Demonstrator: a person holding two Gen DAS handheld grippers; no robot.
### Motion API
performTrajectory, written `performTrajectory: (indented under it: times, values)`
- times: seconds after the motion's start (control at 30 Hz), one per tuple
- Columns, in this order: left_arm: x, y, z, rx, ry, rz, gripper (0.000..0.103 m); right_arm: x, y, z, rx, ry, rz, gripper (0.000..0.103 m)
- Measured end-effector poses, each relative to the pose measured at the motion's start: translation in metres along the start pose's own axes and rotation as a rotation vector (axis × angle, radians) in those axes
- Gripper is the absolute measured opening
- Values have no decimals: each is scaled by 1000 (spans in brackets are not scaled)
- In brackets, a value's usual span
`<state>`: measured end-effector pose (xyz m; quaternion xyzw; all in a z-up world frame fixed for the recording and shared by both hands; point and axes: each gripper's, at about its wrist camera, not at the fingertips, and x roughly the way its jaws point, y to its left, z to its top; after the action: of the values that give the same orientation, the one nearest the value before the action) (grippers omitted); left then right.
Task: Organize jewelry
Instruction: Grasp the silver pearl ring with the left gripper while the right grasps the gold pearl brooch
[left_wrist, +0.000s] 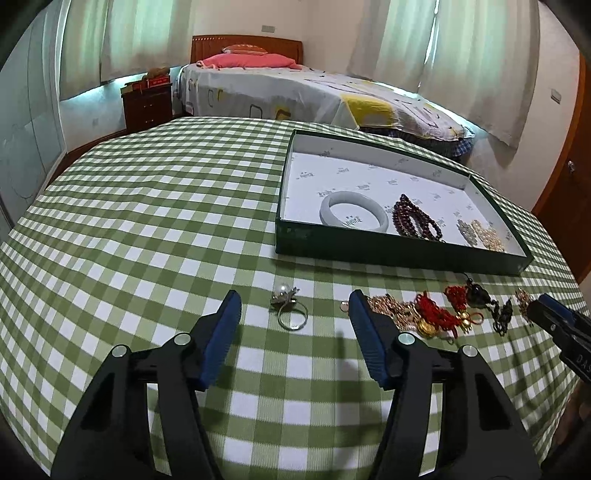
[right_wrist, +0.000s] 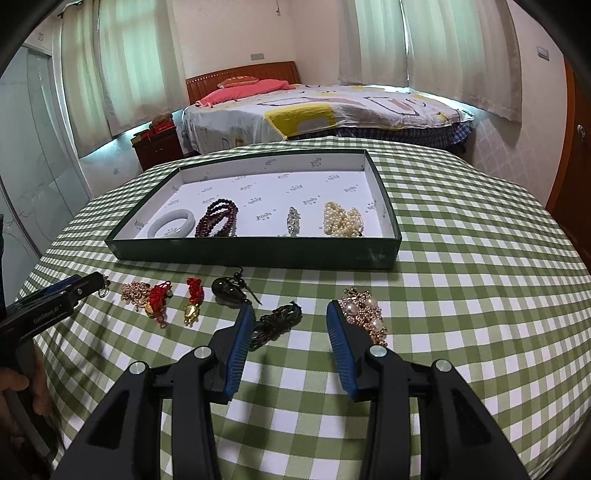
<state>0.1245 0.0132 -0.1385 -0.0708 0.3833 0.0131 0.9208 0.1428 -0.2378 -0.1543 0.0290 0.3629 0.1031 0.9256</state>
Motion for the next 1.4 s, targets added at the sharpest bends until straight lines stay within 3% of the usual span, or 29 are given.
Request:
performTrajectory:
  times: [0.13,0.37,0.93,1.4]
  values:
    - [10,1,4,-13,28,-8,48,4,-3,1,6,10,0,41]
    - [20,4,4,-24,58,-25,22,8,-6,0,11,19,1,41]
    - [2,4,-3,-9,23,-26,20,2,-17,3,34,-2,-30,41]
    - [1,-5,-5,15,23,-33,20,19,-34,2,63,45,-77,41]
